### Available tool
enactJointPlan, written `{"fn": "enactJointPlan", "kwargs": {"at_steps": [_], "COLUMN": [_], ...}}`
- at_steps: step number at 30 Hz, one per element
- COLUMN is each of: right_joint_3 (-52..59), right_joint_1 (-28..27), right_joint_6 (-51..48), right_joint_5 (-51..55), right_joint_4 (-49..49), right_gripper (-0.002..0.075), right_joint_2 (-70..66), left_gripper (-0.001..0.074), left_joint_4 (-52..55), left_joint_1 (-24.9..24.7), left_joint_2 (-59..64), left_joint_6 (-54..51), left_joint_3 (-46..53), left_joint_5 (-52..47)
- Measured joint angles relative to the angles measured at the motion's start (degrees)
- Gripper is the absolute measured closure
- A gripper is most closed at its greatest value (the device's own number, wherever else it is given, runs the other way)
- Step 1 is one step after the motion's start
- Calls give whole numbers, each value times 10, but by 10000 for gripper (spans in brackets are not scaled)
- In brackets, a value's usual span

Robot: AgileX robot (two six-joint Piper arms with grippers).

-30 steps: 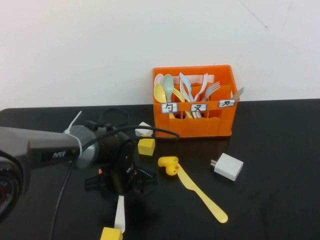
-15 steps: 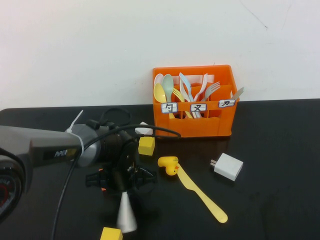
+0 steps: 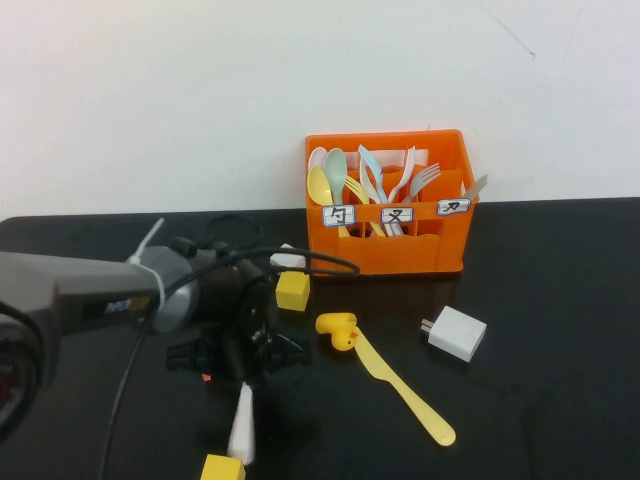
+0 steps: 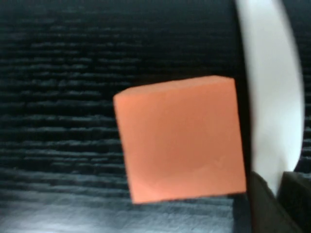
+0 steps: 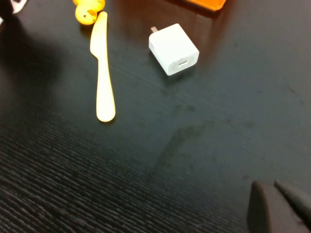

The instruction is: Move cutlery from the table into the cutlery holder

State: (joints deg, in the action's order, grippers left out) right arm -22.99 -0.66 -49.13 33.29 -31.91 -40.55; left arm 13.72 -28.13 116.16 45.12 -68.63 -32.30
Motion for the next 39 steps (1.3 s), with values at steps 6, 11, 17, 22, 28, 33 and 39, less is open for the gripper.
{"fn": "enactJointPlan", "kwargs": {"at_steps": [6, 11, 17, 22, 28, 33, 39], "right_joint_3": [0, 0, 0, 0, 0, 0, 0], "right_joint_1": [0, 0, 0, 0, 0, 0, 0], "right_joint_6": [0, 0, 0, 0, 0, 0, 0], "right_joint_5": [-1, -1, -1, -1, -1, -1, -1], "right_joint_4": [-3, -5, -6, -8, -10, -10, -10], "right_gripper": [728, 728, 728, 728, 728, 728, 728], "right_joint_2": [0, 0, 0, 0, 0, 0, 0], "left_gripper": [728, 735, 735, 735, 679, 484, 377], "left_joint_4": [9, 16, 15, -31, -66, -71, -61], "left_joint_1": [0, 0, 0, 0, -1, -2, -2], "left_joint_2": [-56, -116, -118, -86, -61, -46, -13], "left_joint_6": [0, 2, 2, -48, -68, -71, -42], "left_joint_3": [7, 7, 7, 7, 28, 35, 35], "left_joint_5": [-6, -3, -47, -85, -60, -41, -22]}}
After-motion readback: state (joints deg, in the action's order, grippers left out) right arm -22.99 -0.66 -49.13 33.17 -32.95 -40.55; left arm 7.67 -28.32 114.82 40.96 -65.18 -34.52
